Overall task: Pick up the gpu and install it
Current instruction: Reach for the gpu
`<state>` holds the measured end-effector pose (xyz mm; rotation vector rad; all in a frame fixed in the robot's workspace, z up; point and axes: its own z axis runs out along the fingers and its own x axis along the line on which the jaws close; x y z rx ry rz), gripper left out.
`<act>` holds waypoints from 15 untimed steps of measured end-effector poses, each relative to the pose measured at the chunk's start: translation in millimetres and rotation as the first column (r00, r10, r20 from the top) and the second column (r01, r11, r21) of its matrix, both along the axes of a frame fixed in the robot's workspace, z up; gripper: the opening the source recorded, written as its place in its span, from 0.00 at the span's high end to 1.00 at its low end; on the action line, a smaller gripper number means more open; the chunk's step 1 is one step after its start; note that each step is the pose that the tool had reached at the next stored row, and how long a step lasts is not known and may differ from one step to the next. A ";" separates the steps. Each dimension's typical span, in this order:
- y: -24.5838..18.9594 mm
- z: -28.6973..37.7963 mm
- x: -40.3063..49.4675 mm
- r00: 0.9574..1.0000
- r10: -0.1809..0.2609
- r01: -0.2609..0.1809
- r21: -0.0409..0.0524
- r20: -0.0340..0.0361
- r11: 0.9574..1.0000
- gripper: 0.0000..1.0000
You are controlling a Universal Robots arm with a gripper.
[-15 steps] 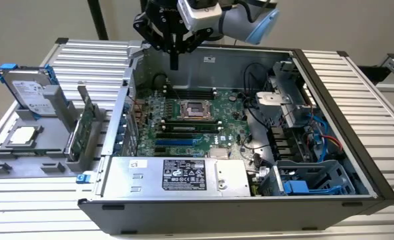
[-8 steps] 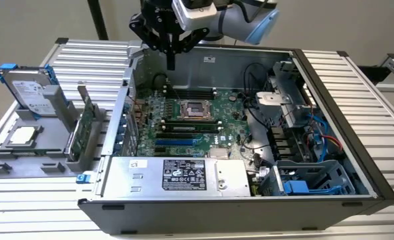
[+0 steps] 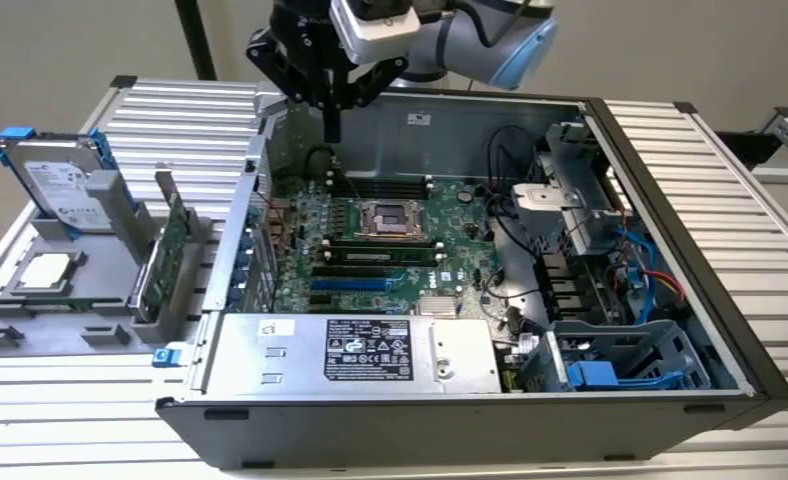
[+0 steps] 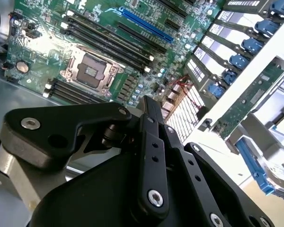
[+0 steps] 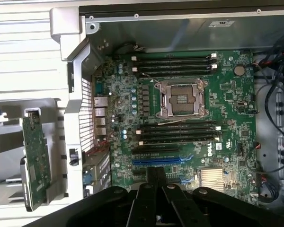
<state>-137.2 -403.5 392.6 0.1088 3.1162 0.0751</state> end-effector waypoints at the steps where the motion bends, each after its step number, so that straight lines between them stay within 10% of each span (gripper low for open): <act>1: -0.5 0.0 -1.2 1.000 0.000 0.000 0.000 0.000 1.000 1.00; 15: -8.9 0.0 -15.7 1.000 0.000 0.000 0.001 0.000 1.000 1.00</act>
